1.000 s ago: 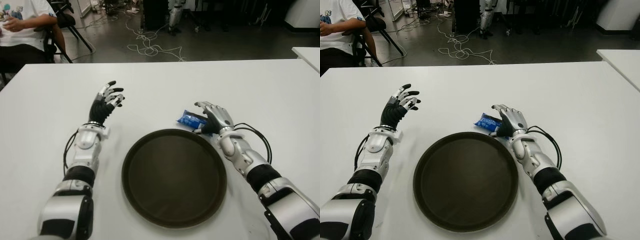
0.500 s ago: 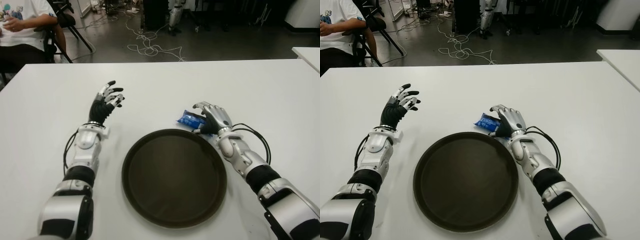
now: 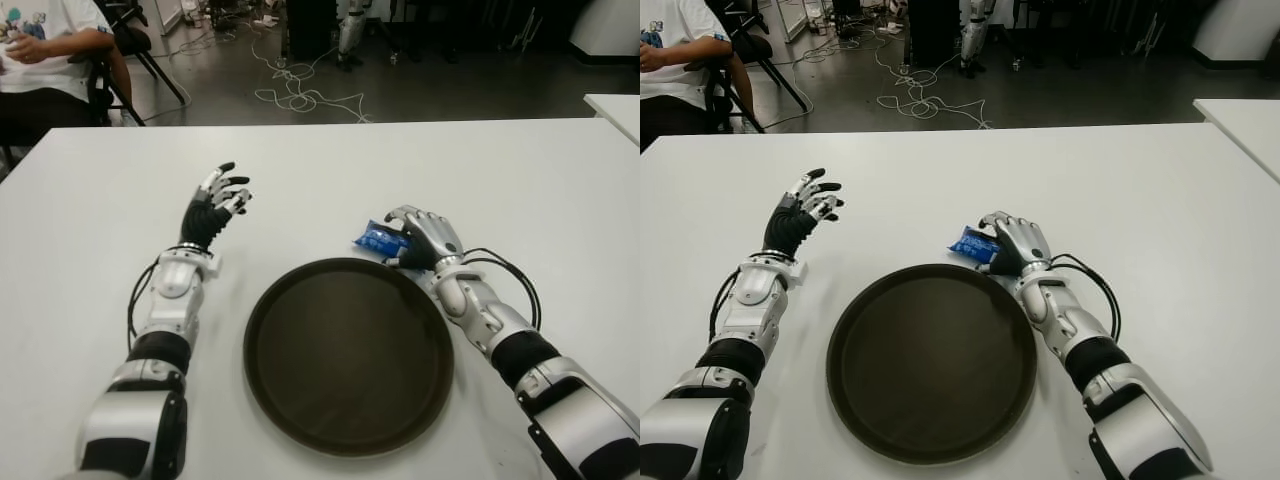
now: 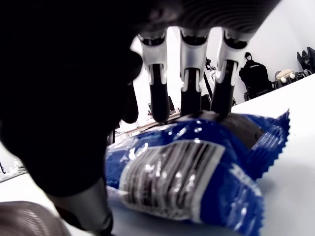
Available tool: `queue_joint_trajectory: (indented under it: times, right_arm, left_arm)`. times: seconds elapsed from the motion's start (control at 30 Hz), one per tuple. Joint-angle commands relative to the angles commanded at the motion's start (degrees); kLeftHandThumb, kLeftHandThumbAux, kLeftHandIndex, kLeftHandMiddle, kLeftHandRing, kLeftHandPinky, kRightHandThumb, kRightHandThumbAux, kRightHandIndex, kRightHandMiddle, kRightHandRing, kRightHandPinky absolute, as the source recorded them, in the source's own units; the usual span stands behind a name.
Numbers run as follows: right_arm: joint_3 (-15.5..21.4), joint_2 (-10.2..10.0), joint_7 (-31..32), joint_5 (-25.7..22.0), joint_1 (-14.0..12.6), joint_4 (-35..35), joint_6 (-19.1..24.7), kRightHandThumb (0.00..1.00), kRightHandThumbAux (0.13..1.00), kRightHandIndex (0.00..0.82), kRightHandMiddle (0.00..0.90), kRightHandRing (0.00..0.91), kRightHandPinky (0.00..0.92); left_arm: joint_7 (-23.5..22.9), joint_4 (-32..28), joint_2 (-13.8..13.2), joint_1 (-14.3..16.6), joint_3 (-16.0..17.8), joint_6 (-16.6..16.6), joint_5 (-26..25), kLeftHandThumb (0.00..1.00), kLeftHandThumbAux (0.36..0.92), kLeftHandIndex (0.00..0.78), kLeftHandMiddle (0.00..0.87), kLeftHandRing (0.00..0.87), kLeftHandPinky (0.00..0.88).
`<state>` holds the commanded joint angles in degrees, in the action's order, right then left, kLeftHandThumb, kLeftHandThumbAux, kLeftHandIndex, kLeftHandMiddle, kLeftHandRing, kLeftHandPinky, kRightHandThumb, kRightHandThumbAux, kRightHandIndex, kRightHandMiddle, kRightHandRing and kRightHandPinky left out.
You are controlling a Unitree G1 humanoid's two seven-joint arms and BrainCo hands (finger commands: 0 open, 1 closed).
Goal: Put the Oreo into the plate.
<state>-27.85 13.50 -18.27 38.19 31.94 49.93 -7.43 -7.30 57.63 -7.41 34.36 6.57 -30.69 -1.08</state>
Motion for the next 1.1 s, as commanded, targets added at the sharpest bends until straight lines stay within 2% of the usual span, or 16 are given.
queue_joint_trajectory:
  times: [0.27,0.4,0.53,0.57,0.6,0.7,0.8,1.1]
  right_arm:
    - [0.1,0.4,4.4,-0.1,0.8,0.3,2.0,0.0,0.829,0.309,0.314,0.306,0.315]
    - [-0.4,0.8,6.7,0.1,1.2,0.9,2.2,0.005,0.843,0.343,0.332,0.323,0.344]
    - [-0.8,1.3,8.8,0.4,1.5,1.0,2.4,0.054,0.846,0.355,0.345,0.336,0.365]
    - [-0.9,1.4,9.2,0.4,1.5,0.9,2.4,0.276,0.807,0.375,0.352,0.345,0.374]
    - [-0.9,1.4,9.7,0.5,1.5,0.9,2.5,0.418,0.783,0.389,0.357,0.351,0.38]
    - [-1.1,1.6,10.7,0.6,1.7,0.9,2.6,0.587,0.754,0.404,0.367,0.366,0.386]
    - [-1.3,1.7,11.5,0.5,2.0,1.1,2.8,0.641,0.744,0.409,0.375,0.382,0.395]
    - [-2.2,2.0,12.6,1.1,2.2,0.8,3.5,0.67,0.739,0.415,0.441,0.46,0.441]
  left_arm:
    - [-0.7,-0.2,0.2,-0.1,0.2,0.7,-0.7,0.263,0.611,0.139,0.279,0.33,0.412]
    - [-1.2,-0.6,0.4,-0.2,0.4,1.1,-1.2,0.263,0.595,0.135,0.279,0.328,0.407]
    - [-1.3,-0.9,0.4,-0.3,0.5,1.5,-1.3,0.259,0.59,0.134,0.28,0.33,0.409]
    - [-1.3,-1.0,0.5,-0.3,0.5,1.6,-1.4,0.258,0.589,0.135,0.28,0.33,0.41]
    - [-1.4,-1.0,0.5,-0.3,0.5,1.7,-1.4,0.257,0.588,0.135,0.28,0.331,0.41]
    - [-1.4,-1.2,0.5,-0.4,0.6,1.7,-1.5,0.259,0.59,0.135,0.28,0.332,0.413]
    - [-1.4,-1.2,0.5,-0.4,0.7,1.8,-1.6,0.267,0.597,0.137,0.284,0.338,0.422]
    - [-0.3,-1.7,0.3,-0.7,0.4,1.8,-1.1,0.267,0.614,0.137,0.28,0.339,0.422]
